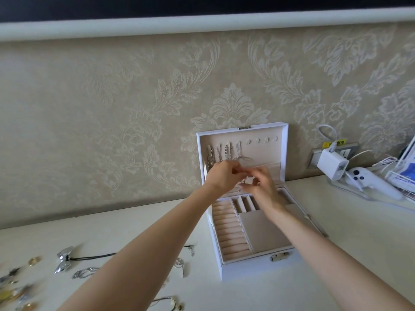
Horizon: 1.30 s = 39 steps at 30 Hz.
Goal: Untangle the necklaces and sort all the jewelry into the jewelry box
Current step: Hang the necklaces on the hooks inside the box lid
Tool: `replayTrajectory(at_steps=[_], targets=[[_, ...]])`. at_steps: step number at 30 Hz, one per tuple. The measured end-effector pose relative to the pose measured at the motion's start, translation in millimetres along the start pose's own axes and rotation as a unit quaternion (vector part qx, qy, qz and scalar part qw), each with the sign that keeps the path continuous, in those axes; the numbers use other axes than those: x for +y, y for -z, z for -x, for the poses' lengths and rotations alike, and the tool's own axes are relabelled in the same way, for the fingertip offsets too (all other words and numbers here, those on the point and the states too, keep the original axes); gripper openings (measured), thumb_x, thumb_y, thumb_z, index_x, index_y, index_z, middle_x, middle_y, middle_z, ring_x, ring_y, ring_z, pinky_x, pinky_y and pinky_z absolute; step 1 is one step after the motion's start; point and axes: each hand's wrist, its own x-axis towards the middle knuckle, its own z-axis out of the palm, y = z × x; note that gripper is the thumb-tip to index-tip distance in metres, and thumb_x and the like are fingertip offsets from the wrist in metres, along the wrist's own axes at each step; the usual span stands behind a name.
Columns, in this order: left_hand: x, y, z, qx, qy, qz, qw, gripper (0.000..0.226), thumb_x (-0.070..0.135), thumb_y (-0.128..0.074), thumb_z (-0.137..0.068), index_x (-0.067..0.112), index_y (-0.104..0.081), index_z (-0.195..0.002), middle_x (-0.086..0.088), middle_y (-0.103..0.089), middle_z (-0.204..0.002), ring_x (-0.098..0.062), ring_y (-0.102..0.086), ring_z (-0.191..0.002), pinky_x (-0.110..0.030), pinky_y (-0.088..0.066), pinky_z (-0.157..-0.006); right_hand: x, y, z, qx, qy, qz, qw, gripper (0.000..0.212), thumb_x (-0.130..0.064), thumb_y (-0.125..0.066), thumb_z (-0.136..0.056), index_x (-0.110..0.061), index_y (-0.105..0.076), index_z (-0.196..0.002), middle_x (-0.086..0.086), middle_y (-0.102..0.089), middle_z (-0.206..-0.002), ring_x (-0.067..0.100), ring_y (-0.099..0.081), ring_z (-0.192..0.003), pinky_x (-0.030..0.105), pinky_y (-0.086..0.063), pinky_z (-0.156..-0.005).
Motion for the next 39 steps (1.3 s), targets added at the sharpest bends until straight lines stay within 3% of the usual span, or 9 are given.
replayTrajectory(at_steps=[3,5,8,16,22,27,32,36,39], targets=[[1,0,2,0.021,0.001,0.031,0.999,0.009,0.025,-0.064,-0.085,0.017,-0.068,-0.084,0.004,-0.065,-0.079,-0.015,-0.061,-0.081,-0.031,-0.050,-0.078,-1,3,-1,-0.017,-0.025,-0.017,0.999,0.013,-0.011,-0.073,-0.078,-0.021,-0.068,-0.083,0.003,-0.050,-0.089,0.012,-0.049,-0.076,0.019,-0.040,-0.073],[0,0,3,0.054,0.004,0.055,0.997,0.006,0.023,-0.063,-0.085,0.019,-0.066,-0.082,0.006,-0.065,-0.076,-0.016,-0.063,-0.081,-0.032,-0.051,-0.078,2,8,2,-0.040,-0.046,-0.045,0.997,0.006,-0.012,-0.071,-0.081,-0.017,-0.069,-0.081,-0.004,-0.058,-0.073,0.005,-0.051,-0.065,0.019,-0.039,-0.066],[-2,-2,4,0.121,0.032,0.074,0.989,0.008,0.023,-0.060,-0.087,0.018,-0.065,-0.084,0.006,-0.065,-0.074,-0.019,-0.064,-0.082,-0.033,-0.052,-0.074,11,14,6,-0.038,-0.071,-0.073,0.994,0.003,-0.011,-0.068,-0.083,-0.010,-0.070,-0.085,-0.010,-0.054,-0.053,0.008,-0.042,-0.051,0.017,-0.037,-0.055],[-8,-12,1,0.134,0.110,0.104,0.979,0.008,0.021,-0.058,-0.089,0.020,-0.065,-0.086,0.010,-0.069,-0.074,-0.016,-0.066,-0.082,-0.034,-0.054,-0.074,22,30,0,0.042,-0.105,-0.146,0.983,0.009,-0.003,-0.068,-0.082,-0.002,-0.070,-0.091,0.002,-0.064,-0.061,0.011,-0.053,-0.052,0.019,-0.048,-0.053],[-2,-24,-1,0.160,0.078,-0.061,0.982,0.011,0.020,-0.057,-0.090,0.016,-0.066,-0.094,-0.004,-0.070,-0.089,-0.024,-0.062,-0.087,-0.030,-0.044,-0.063,6,37,-30,0.101,-0.066,-0.146,0.982,0.010,0.003,-0.064,-0.083,-0.007,-0.066,-0.082,0.010,-0.070,-0.076,0.017,-0.065,-0.063,0.021,-0.055,-0.059],[-2,-32,-1,0.192,-0.002,-0.150,0.970,0.019,0.020,-0.051,-0.094,0.023,-0.065,-0.107,-0.005,-0.067,-0.093,-0.026,-0.059,-0.088,-0.028,-0.036,-0.061,-7,39,-57,0.125,-0.001,-0.068,0.990,0.021,0.004,-0.069,-0.078,-0.016,-0.066,-0.072,0.004,-0.069,-0.078,0.013,-0.066,-0.072,0.018,-0.054,-0.070],[0,-34,-7,0.144,0.039,-0.228,0.962,0.022,0.011,-0.046,-0.094,0.019,-0.058,-0.110,-0.008,-0.067,-0.096,-0.030,-0.062,-0.089,-0.031,-0.035,-0.062,0,36,-69,0.130,0.015,0.090,0.987,0.029,-0.003,-0.073,-0.075,-0.027,-0.061,-0.063,-0.002,-0.069,-0.072,0.019,-0.067,-0.077,0.037,-0.054,-0.080],[-2,-35,-9,0.128,0.072,-0.240,0.960,0.019,0.010,-0.045,-0.094,0.013,-0.059,-0.105,-0.012,-0.067,-0.097,-0.032,-0.063,-0.091,-0.032,-0.037,-0.064,5,35,-65,0.104,0.024,0.236,0.966,0.018,-0.007,-0.074,-0.074,-0.020,-0.061,-0.079,0.004,-0.072,-0.082,0.023,-0.066,-0.083,0.037,-0.051,-0.078],[-3,-34,-7,0.133,0.071,-0.225,0.963,0.017,0.007,-0.042,-0.094,0.009,-0.053,-0.107,-0.014,-0.067,-0.095,-0.034,-0.063,-0.089,-0.034,-0.037,-0.064,5,34,-62,0.108,0.035,0.270,0.956,0.011,-0.010,-0.074,-0.075,-0.013,-0.065,-0.081,0.007,-0.072,-0.083,0.025,-0.065,-0.084,0.037,-0.050,-0.077]])
